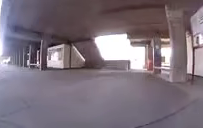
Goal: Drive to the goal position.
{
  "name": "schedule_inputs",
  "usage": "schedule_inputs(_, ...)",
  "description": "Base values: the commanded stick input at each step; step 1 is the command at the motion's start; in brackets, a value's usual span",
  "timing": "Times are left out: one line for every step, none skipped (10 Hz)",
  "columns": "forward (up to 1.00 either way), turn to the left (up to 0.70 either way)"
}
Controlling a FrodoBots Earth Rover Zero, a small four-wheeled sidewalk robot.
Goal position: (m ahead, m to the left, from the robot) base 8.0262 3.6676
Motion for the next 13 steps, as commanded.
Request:
schedule_inputs(0.50,0.50)
schedule_inputs(0.50,0.45)
schedule_inputs(0.50,0.15)
schedule_inputs(0.50,0.00)
schedule_inputs(0.50,0.00)
schedule_inputs(0.50,0.00)
schedule_inputs(0.50,0.00)
schedule_inputs(0.50,0.00)
schedule_inputs(0.50,0.00)
schedule_inputs(0.50,0.00)
schedule_inputs(0.50,0.00)
schedule_inputs(0.50,0.00)
schedule_inputs(0.50,0.00)
